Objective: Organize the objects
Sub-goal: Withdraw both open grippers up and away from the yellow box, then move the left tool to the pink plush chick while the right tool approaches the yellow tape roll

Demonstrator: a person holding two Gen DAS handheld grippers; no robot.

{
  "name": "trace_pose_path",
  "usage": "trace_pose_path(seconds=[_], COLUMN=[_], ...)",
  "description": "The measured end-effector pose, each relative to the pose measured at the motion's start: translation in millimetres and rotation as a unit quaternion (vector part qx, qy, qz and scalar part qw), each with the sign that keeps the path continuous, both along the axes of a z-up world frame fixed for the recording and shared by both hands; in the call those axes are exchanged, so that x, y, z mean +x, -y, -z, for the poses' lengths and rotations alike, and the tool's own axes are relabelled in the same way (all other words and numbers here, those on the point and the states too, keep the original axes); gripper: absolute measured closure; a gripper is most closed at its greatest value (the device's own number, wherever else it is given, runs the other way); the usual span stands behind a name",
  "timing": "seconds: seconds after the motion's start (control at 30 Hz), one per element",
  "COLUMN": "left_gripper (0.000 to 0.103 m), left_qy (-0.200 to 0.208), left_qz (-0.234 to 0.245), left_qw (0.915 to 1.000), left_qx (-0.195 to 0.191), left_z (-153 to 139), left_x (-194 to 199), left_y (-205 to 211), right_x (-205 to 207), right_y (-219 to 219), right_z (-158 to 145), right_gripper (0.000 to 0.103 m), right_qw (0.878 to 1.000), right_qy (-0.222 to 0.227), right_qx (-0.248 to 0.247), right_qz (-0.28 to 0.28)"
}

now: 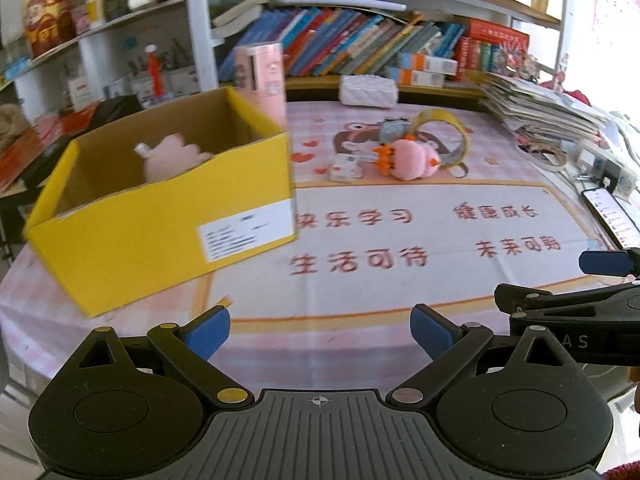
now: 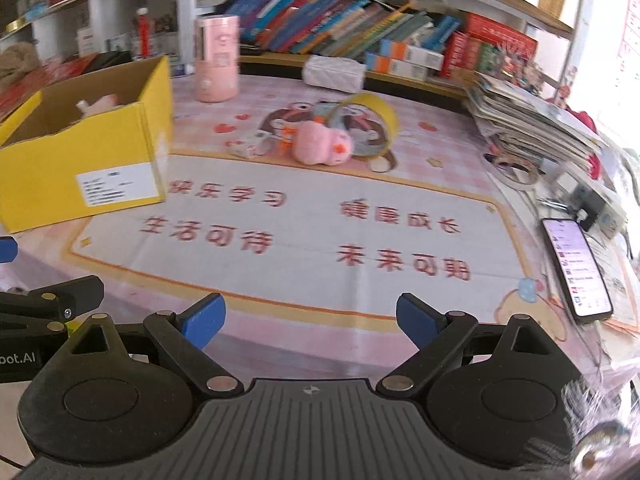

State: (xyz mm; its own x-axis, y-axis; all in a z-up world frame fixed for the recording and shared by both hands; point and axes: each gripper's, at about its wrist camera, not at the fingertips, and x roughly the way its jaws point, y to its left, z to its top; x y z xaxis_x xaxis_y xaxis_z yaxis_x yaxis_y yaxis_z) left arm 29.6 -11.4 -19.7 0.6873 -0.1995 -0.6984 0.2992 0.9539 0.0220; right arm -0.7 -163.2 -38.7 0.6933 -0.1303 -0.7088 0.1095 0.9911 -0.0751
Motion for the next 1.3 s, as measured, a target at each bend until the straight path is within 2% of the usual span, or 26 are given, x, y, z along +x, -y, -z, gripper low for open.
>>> trace_pose_path(seconds=[0.23, 0.8, 1.3], left_gripper=[0.005, 0.005, 0.005], left_qy=[-0.001, -0.010, -0.018], left_qz=[0.009, -0.026, -0.054], left_qw=[0.9999, 0.9996, 0.9984], left_qx=[0.004, -0.003, 0.008], left_z=[-0.3, 3.8, 8.9], left_x=[22.1, 85.6, 117.9], left_y=[29.0, 74.0, 101.2], right_x=[22.2, 101.8, 150.6], right_y=[33.0, 80.5, 110.8], right_z=[-0.1, 0.8, 9.2], right_gripper=[0.010, 0.010, 0.010], right_qw=[1.000, 0.999, 0.997], right_qy=[-0.007, -0.015, -0.023], right_qx=[0.008, 0.009, 0.021], right_qz=[0.018, -0.028, -0.064])
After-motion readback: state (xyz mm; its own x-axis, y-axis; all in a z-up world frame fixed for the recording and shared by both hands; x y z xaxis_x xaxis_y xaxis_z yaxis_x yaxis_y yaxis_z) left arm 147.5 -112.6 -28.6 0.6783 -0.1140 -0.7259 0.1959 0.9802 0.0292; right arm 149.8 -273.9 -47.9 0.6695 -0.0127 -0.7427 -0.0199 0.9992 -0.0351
